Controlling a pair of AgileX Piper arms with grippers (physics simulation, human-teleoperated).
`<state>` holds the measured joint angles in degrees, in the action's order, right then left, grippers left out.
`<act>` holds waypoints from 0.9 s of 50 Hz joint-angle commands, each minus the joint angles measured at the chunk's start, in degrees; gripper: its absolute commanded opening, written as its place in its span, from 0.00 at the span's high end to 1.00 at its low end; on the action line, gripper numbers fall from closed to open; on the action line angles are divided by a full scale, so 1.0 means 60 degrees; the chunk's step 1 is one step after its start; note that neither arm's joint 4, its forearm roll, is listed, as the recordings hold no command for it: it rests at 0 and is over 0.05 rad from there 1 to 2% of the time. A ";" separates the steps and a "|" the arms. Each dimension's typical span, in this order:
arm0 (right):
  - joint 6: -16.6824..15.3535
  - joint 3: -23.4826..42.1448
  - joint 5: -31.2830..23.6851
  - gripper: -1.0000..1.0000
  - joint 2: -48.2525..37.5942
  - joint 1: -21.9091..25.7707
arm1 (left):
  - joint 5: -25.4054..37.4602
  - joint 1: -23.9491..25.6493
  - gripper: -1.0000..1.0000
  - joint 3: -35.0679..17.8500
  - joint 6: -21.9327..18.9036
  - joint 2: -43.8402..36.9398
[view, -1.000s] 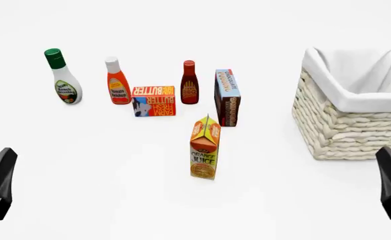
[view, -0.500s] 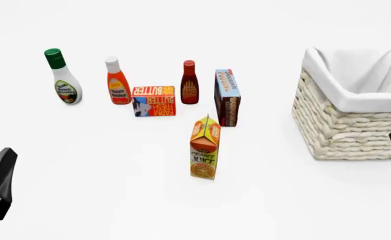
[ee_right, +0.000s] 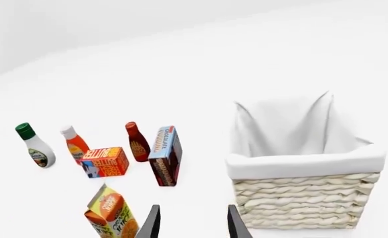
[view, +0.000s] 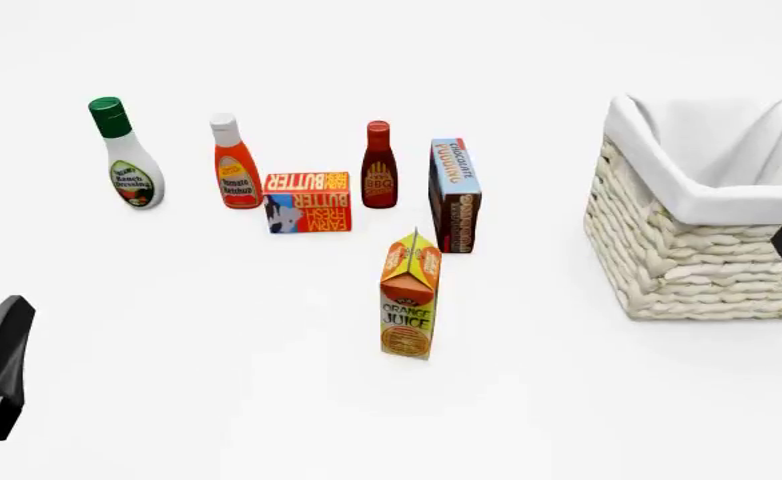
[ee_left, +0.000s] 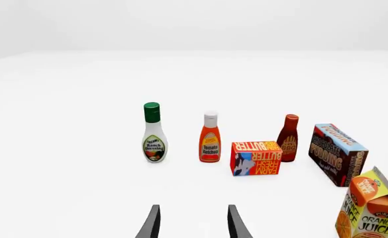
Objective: Pick the orange juice and place it in the basket.
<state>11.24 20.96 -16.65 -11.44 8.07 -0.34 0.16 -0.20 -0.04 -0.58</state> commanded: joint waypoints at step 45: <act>0.2988 0.3118 -0.2017 0.00 -0.4104 0.1954 | -0.0027 0.0001 0.00 0.0004 0.0002 -0.0023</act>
<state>25.98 37.30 -27.63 -32.36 17.27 -0.50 0.16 -0.17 -0.03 -0.72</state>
